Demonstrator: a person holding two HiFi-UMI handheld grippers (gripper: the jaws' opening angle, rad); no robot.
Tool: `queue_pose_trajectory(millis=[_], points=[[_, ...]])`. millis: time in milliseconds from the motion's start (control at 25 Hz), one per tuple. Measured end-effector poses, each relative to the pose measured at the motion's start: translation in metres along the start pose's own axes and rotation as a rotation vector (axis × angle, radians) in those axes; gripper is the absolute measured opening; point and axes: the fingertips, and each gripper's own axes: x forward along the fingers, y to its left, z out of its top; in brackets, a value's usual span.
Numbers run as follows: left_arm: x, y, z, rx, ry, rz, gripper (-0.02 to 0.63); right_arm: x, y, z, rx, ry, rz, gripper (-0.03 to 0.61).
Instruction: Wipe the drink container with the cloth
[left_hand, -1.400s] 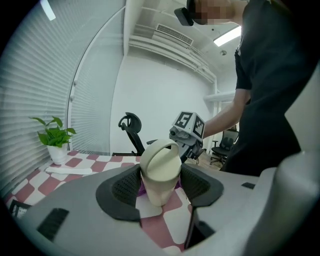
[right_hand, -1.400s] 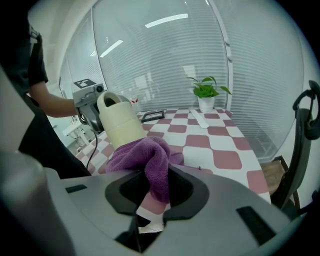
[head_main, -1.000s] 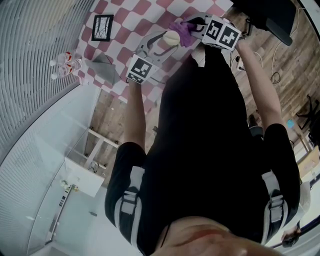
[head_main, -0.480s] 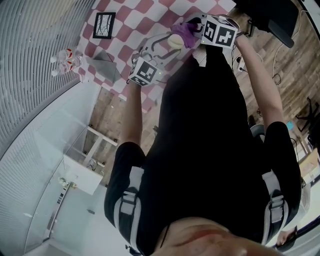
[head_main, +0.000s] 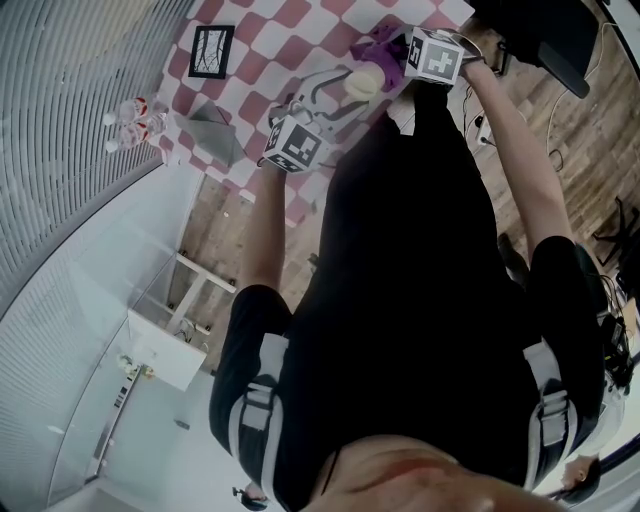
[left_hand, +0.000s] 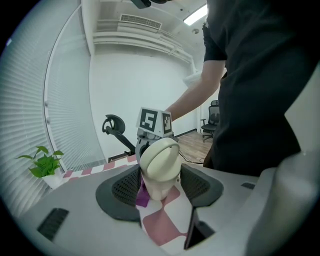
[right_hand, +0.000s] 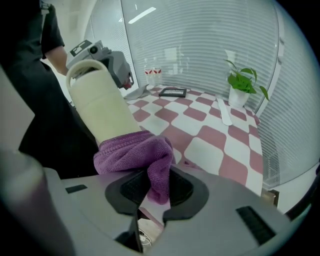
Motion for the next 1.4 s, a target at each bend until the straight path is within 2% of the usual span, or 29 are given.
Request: queue_pose_trajectory(millis=[160,400,600,840,1000,1240,1400], points=[[0.002,0.001,0.003,0.004,-0.005,-0.008,0.27,0.009,-0.004,-0.017,0.011,0.051,-0.017,0.098],[0.004,-0.001,0.004,0.023,0.002,-0.016,0.27,0.0,0.002,-0.006,-0.05,0.04,-0.014,0.098],[0.005,0.004,0.004,-0.007,0.001,-0.004,0.27,-0.027,0.012,0.024,-0.09,-0.047,-0.012,0.098],[0.011,0.013,0.008,-0.075,-0.005,0.018,0.27,-0.062,0.018,0.053,-0.069,-0.187,-0.067,0.098],[0.016,0.02,0.009,-0.133,-0.003,0.039,0.27,-0.072,0.011,0.055,0.018,-0.273,-0.121,0.098],[0.029,0.037,0.023,-0.208,-0.06,0.081,0.27,-0.097,-0.01,0.039,0.269,-0.467,-0.253,0.098],[0.038,0.046,0.026,-0.258,-0.079,0.11,0.27,-0.126,-0.015,0.023,0.39,-0.566,-0.339,0.097]])
